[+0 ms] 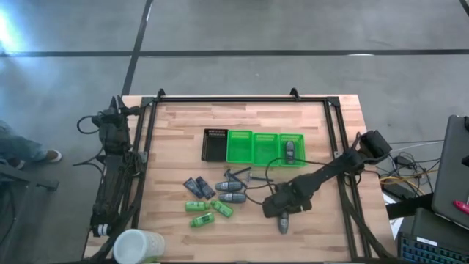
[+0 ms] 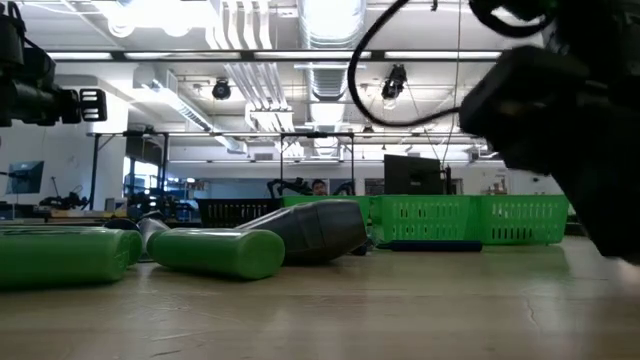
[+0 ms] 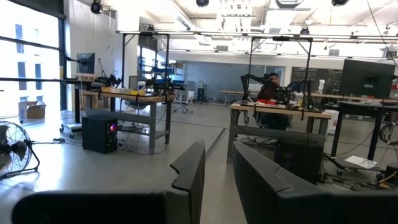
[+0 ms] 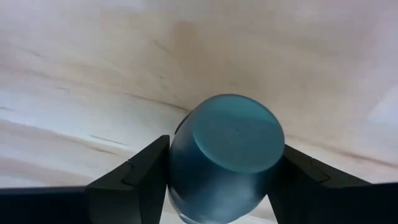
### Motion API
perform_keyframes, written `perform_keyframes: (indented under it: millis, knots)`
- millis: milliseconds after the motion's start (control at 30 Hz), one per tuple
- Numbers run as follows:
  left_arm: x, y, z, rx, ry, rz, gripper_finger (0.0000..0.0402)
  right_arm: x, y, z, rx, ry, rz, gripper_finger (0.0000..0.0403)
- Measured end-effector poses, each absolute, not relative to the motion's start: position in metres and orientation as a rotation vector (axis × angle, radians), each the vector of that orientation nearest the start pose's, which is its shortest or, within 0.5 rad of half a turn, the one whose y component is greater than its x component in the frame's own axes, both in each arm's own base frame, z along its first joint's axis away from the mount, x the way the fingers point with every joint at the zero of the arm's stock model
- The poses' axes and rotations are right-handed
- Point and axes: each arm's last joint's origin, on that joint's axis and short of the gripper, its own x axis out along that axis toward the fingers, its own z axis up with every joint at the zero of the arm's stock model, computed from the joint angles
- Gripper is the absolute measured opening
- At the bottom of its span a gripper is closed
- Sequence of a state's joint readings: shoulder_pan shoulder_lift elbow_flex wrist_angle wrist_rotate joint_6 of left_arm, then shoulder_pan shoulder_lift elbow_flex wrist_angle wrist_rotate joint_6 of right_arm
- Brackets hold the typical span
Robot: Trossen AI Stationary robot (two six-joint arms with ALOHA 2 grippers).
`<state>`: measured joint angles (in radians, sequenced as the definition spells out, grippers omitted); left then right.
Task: Pick & Place Travel size toiletries
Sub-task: Put the gray deodorant into the right green basket
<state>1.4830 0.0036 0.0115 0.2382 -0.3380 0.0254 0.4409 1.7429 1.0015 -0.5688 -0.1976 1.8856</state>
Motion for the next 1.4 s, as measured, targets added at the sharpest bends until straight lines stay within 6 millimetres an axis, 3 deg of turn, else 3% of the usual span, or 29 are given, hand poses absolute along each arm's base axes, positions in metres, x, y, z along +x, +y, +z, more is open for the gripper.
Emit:
perform_keyframes:
  millis: [167, 367, 533, 767, 933, 1133, 1400]
  knots:
    - [-0.001, 0.093, 0.190, 0.171, -0.215, 1.814, 0.0087, 0.271, 0.109, 0.187, 1.349, 1.205, -0.857, 0.0205]
    - [-0.001, 0.093, 0.190, 0.172, -0.215, 1.814, 0.0088, 0.244, 0.054, 0.232, 1.283, 1.039, -0.976, 0.0206]
    - [-0.001, 0.093, 0.190, 0.172, -0.215, 1.814, 0.0087, 0.227, 0.002, 0.243, 1.180, 1.036, -1.084, 0.0206]
    - [-0.001, 0.093, 0.189, 0.171, -0.215, 1.814, 0.0087, 0.224, -0.063, 0.238, 1.067, 1.024, -1.156, 0.0206]
    - [-0.001, 0.093, 0.189, 0.171, -0.214, 1.814, 0.0088, 0.230, -0.077, 0.227, 1.034, 1.098, -1.089, 0.0206]
    - [-0.001, 0.093, 0.189, 0.171, -0.214, 1.814, 0.0087, 0.247, -0.082, 0.210, 1.035, 1.116, -1.041, 0.0207]
    - [-0.001, 0.093, 0.189, 0.171, -0.214, 1.814, 0.0088, 0.252, -0.083, 0.197, 1.033, 1.168, -1.060, 0.0219]
